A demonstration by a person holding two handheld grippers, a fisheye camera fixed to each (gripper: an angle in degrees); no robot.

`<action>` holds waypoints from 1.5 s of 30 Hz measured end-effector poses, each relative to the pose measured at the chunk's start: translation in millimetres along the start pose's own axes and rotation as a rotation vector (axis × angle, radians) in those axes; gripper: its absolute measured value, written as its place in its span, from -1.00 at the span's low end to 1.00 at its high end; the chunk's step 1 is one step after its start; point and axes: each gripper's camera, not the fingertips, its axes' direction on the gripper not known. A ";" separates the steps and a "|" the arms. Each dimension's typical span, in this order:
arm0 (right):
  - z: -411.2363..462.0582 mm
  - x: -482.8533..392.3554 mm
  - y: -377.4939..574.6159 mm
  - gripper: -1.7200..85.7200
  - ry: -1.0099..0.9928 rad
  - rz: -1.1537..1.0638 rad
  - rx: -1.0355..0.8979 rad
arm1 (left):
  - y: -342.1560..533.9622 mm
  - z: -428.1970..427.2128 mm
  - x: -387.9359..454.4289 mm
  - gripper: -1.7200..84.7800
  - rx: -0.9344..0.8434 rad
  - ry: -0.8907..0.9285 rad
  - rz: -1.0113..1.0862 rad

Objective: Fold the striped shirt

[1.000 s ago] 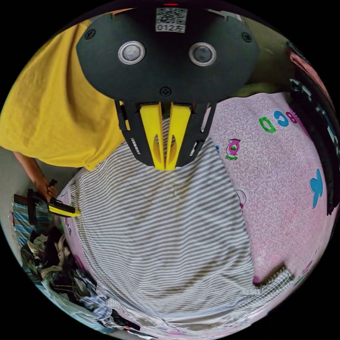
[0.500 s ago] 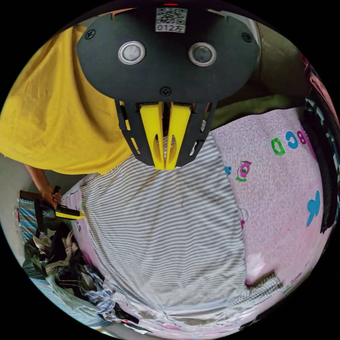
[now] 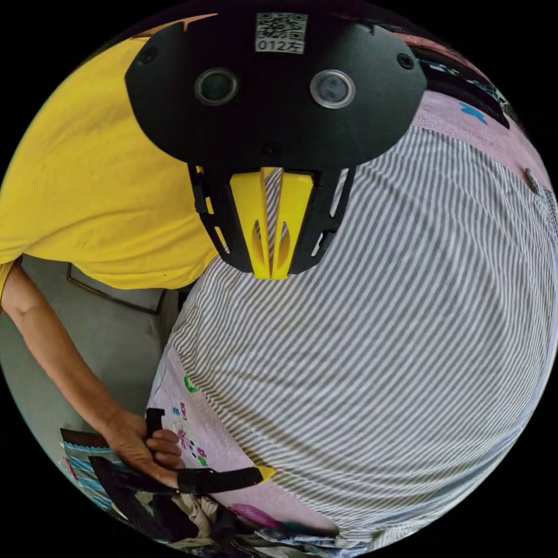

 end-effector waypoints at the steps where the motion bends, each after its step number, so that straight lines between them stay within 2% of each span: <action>1: -10.6 12.2 0.4 -0.95 -0.015 0.028 0.031 | -3.4 1.2 2.3 -0.95 -0.007 0.001 0.009; 8: -67.4 96.0 -47.3 -0.88 -0.260 0.296 0.326 | -79.1 -68.4 -21.8 -0.95 0.143 -0.007 0.003; 11: -66.3 122.3 -72.8 -0.82 -0.331 0.388 0.351 | -127.9 -121.5 -51.1 -0.95 0.238 -0.037 -0.050; 17: -59.6 152.9 -88.3 -0.78 -0.349 0.492 0.350 | -242.6 -222.1 -79.5 -0.91 0.411 -0.248 -0.073; 24: -49.3 177.2 -73.2 -0.84 -0.475 0.561 0.396 | -420.3 -218.5 -86.8 -0.84 0.240 -0.361 0.039; 27: -45.5 184.9 -65.7 -0.83 -0.525 0.571 0.413 | -474.1 -198.2 -97.9 -0.82 0.169 -0.308 0.057; 31: -46.3 185.2 -57.5 -0.82 -0.505 0.538 0.434 | -515.5 -176.9 -107.8 -0.83 0.109 -0.323 0.070; 35: -38.4 183.0 -52.8 -0.91 -0.480 0.518 0.439 | -540.1 -147.3 -111.3 -0.91 -0.031 -0.422 0.134; 38: -35.6 179.9 -38.5 -0.93 -0.527 0.523 0.492 | -539.7 -144.0 -105.9 -0.95 -0.048 -0.495 0.210; 40: -40.1 175.4 -23.7 -0.94 -0.539 0.527 0.553 | -534.4 -156.4 -104.9 -0.95 -0.004 -0.469 0.238; 45: -53.4 149.4 21.7 -0.94 -0.560 0.490 0.727 | -508.4 -218.1 -116.5 -0.96 0.185 -0.119 0.350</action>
